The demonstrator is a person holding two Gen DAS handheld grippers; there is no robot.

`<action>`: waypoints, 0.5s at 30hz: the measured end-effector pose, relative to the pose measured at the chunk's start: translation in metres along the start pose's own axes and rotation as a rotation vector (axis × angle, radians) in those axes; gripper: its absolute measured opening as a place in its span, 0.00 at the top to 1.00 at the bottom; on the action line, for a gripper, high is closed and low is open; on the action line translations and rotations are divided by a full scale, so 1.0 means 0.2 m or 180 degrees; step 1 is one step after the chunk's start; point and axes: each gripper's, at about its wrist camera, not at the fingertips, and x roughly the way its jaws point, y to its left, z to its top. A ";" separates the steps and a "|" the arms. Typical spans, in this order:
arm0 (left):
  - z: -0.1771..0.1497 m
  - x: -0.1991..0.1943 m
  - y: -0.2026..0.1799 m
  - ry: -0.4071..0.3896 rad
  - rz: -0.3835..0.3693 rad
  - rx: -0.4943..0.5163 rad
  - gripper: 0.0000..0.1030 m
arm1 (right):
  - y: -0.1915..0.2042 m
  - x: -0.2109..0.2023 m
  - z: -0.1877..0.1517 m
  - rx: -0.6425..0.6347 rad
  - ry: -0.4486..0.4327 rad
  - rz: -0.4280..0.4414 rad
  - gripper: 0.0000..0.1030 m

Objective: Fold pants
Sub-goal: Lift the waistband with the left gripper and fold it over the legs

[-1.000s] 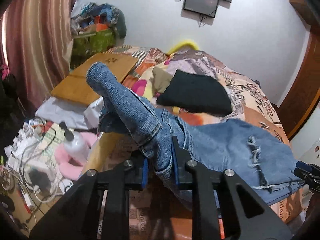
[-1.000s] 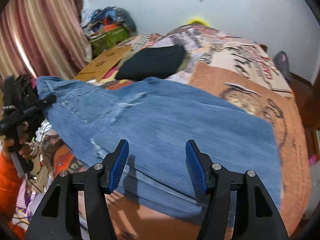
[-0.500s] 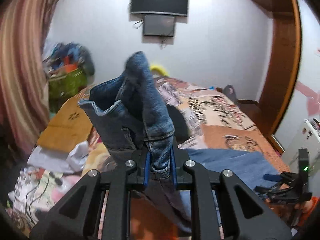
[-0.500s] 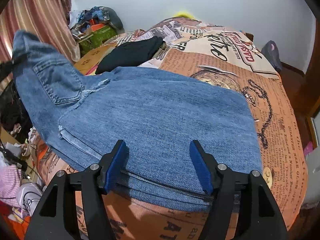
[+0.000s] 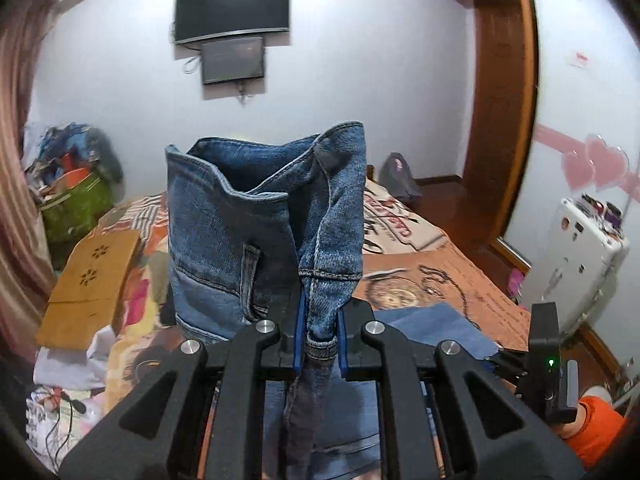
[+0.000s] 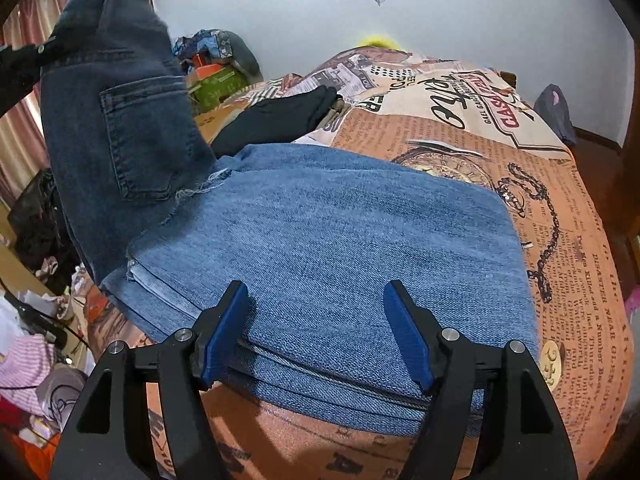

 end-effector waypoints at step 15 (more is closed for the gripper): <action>0.11 0.15 -0.41 0.0102 -0.0436 0.0390 0.89 | -0.30 -0.12 -0.12 0.0478 0.0017 -0.0043 0.34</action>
